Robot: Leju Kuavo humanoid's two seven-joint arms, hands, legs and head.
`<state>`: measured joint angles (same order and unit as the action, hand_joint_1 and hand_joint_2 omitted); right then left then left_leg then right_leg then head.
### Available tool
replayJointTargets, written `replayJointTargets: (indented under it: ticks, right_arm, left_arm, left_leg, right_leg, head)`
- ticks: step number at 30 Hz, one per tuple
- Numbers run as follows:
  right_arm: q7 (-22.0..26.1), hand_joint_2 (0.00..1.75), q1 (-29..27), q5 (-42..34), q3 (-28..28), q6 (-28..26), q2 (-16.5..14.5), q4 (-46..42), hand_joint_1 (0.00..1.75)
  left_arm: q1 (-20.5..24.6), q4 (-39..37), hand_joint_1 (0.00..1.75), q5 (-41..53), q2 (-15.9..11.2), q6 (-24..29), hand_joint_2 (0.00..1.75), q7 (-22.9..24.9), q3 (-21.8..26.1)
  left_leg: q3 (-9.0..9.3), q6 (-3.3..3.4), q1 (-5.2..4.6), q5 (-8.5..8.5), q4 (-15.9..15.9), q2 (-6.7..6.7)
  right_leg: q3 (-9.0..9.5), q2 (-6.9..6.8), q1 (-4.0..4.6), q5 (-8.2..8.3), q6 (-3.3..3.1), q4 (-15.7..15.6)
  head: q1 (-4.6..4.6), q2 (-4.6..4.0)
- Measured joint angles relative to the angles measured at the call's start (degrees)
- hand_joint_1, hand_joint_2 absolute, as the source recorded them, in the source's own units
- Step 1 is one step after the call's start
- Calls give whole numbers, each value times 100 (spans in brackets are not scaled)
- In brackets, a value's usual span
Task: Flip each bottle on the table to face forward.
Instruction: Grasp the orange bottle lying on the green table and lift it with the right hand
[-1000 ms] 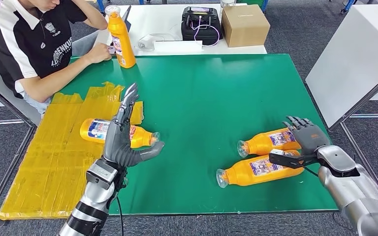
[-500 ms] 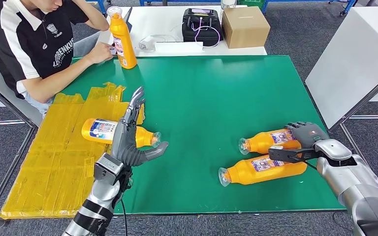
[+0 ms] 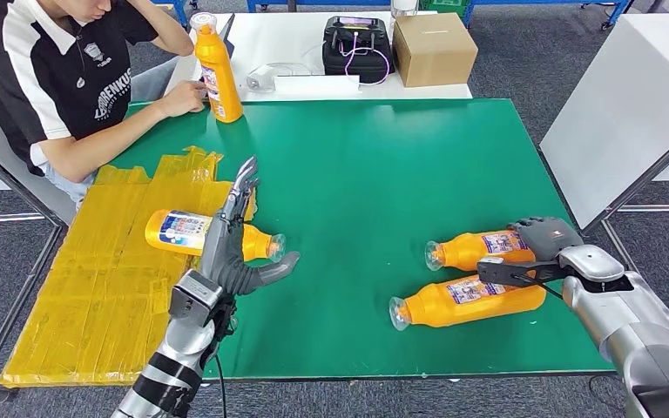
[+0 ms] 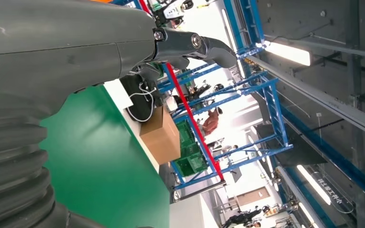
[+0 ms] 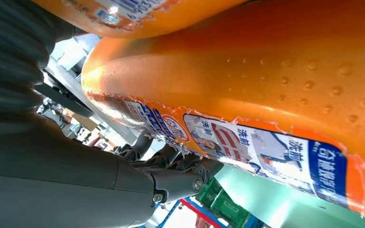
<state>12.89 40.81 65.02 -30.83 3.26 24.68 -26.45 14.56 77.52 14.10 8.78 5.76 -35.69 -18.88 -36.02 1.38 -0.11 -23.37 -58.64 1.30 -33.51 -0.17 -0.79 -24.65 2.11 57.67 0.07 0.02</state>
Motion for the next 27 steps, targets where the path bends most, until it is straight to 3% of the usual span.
replayJointTargets:
  ticks: [7, 11, 15, 22, 27]
  right_arm:
    - [-124, 175, -144, -132, 26, -906, -120, -34, 175]
    - [-852, 175, -551, 62, 368, -2252, -352, -489, 175]
    - [-1321, 175, -1081, 498, 1083, -2865, -665, -1455, 175]
    - [-1192, 175, -1736, 688, 2309, -3702, -1242, -2945, 175]
    - [-631, 175, -2062, -225, 2705, -3939, -1812, -3518, 175]
  left_arm:
    - [-57, 26, 0, 25, -1, 69, 175, 27, 0]
    - [-198, 213, 0, 185, -3, 29, 175, 203, 0]
    - [-285, 373, 0, 273, -1, -80, 175, 340, -1]
    - [-194, 339, 0, 377, -7, -477, 175, 793, -68]
    - [236, -158, 0, 207, -29, -1033, 175, 1221, -193]
  left_leg:
    - [2, 1, -1, -2, 1, -12]
    - [-5, 1, 0, -1, 1, -10]
    - [-21, -2, 4, 1, 1, -1]
    - [-48, -3, 14, 1, 2, 9]
    - [-52, -3, 14, 2, 2, 6]
  right_leg:
    - [2, 8, 2, 4, 4, 1]
    - [-6, 9, 6, 5, 4, 2]
    - [-24, 4, 10, 4, 3, 4]
    - [-47, -2, 15, 2, 3, 4]
    - [-51, -1, 14, 2, 3, 4]
  head:
    - [1, 0]
    - [1, 0]
    - [-2, 0]
    - [1, 0]
    - [1, 0]
